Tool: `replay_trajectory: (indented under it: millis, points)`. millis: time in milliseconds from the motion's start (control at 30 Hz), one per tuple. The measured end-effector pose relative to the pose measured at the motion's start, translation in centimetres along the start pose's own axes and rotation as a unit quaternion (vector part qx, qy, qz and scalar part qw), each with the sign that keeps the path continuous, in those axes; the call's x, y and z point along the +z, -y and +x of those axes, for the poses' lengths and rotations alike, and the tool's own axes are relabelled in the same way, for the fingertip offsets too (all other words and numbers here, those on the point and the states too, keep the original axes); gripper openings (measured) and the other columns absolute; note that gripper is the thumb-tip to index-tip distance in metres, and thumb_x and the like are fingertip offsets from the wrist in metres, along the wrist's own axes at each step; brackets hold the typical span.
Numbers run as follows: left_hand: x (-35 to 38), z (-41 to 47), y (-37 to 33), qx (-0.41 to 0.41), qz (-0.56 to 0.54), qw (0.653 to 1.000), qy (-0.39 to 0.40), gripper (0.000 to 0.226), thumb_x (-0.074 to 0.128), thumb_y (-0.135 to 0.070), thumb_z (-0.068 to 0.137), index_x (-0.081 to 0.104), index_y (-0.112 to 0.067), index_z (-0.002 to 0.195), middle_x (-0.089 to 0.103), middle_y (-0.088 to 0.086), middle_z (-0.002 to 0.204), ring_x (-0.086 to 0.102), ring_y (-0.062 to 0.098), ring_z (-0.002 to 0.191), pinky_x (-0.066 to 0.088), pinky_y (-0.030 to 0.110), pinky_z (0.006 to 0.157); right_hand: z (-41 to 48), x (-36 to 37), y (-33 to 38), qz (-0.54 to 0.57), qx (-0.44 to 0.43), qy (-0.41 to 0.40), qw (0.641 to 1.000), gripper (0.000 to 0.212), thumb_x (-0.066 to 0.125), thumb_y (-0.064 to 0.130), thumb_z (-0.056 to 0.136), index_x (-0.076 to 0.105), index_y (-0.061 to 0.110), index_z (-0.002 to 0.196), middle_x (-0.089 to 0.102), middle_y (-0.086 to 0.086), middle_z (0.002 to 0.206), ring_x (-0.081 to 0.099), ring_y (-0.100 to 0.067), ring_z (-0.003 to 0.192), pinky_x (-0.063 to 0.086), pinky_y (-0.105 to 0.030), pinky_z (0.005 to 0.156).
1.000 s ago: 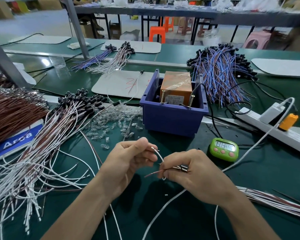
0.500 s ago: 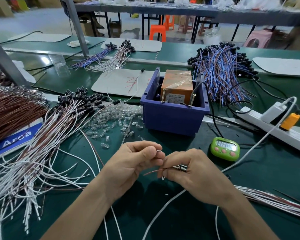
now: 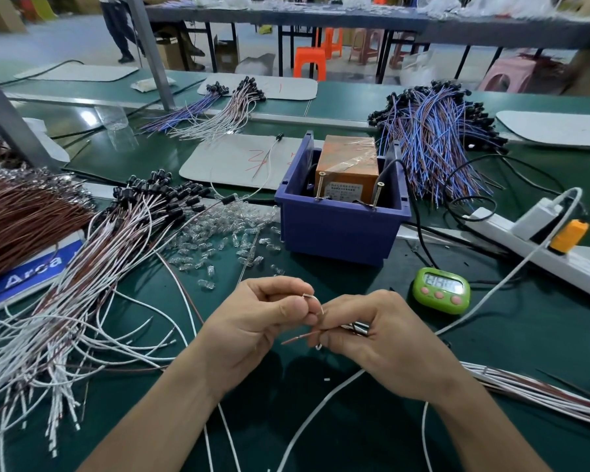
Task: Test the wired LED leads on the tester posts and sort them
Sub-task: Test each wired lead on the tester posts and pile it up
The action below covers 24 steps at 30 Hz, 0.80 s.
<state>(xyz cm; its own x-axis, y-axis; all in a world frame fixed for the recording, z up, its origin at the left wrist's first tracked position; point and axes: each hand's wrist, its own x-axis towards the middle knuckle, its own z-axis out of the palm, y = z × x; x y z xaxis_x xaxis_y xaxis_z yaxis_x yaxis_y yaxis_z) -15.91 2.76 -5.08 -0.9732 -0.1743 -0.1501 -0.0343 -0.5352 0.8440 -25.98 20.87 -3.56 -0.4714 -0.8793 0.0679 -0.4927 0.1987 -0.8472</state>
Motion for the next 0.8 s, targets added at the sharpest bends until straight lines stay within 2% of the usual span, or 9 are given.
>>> replay_trajectory:
  millis: [267, 333, 400, 500, 600, 800]
  points:
    - [-0.2, -0.1, -0.2, 0.012, 0.001, 1.0, -0.019, 0.051, 0.105, -0.025, 0.041, 0.082, -0.009, 0.084, 0.076, 0.015, 0.079, 0.074, 0.018, 0.069, 0.06, 0.024, 0.069, 0.0, 0.0, -0.2, -0.004, 0.001, -0.006, 1.0, 0.015, 0.073, 0.015, 0.091, 0.081, 0.027, 0.089, 0.075, 0.013, 0.095, 0.071, -0.015, 0.095, 0.056, -0.038, 0.083]
    - [-0.3, 0.0, -0.2, 0.023, 0.014, 0.999, -0.037, 0.045, 0.101, -0.018, 0.046, 0.082, -0.009, 0.086, 0.076, 0.015, 0.079, 0.073, 0.018, 0.068, 0.06, 0.023, 0.069, 0.0, -0.1, -0.2, -0.01, -0.001, -0.018, 1.0, 0.014, 0.074, 0.016, 0.091, 0.081, 0.028, 0.088, 0.075, 0.013, 0.093, 0.071, -0.015, 0.094, 0.055, -0.036, 0.081]
    - [-0.1, 0.0, -0.2, 0.042, 0.046, 0.996, -0.066, 0.032, 0.091, -0.014, 0.054, 0.082, -0.01, 0.084, 0.076, 0.016, 0.08, 0.073, 0.019, 0.068, 0.059, 0.023, 0.069, 0.0, -0.1, -0.3, -0.022, -0.003, -0.037, 0.999, 0.016, 0.074, 0.015, 0.091, 0.081, 0.029, 0.086, 0.075, 0.014, 0.09, 0.07, -0.015, 0.092, 0.055, -0.034, 0.08]
    - [0.2, 0.1, -0.1, 0.077, 0.116, 0.981, -0.133, 0.02, 0.085, -0.006, 0.061, 0.082, -0.012, 0.08, 0.076, 0.02, 0.08, 0.073, 0.02, 0.07, 0.058, 0.023, 0.067, 0.0, 0.0, -0.6, -0.054, 0.002, -0.07, 0.996, 0.019, 0.074, 0.014, 0.09, 0.08, 0.031, 0.085, 0.073, 0.015, 0.087, 0.07, -0.013, 0.09, 0.054, -0.029, 0.078]
    - [0.4, 0.2, 0.1, 0.102, 0.163, 0.965, -0.177, 0.024, 0.081, 0.011, 0.069, 0.082, -0.012, 0.077, 0.076, 0.018, 0.077, 0.071, 0.018, 0.065, 0.056, 0.022, 0.063, 0.0, 0.1, -0.8, -0.073, 0.017, -0.103, 0.992, 0.018, 0.075, 0.016, 0.089, 0.081, 0.032, 0.086, 0.073, 0.017, 0.085, 0.069, -0.009, 0.086, 0.052, -0.022, 0.073]
    - [0.9, 0.4, 0.2, 0.128, 0.185, 0.95, -0.216, 0.036, 0.073, 0.022, 0.073, 0.081, -0.013, 0.071, 0.076, 0.013, 0.073, 0.074, 0.015, 0.065, 0.054, 0.017, 0.062, 0.1, 0.5, -0.8, -0.074, 0.036, -0.136, 0.987, 0.014, 0.076, 0.019, 0.089, 0.081, 0.032, 0.087, 0.073, 0.015, 0.081, 0.067, -0.011, 0.078, 0.051, -0.033, 0.07]
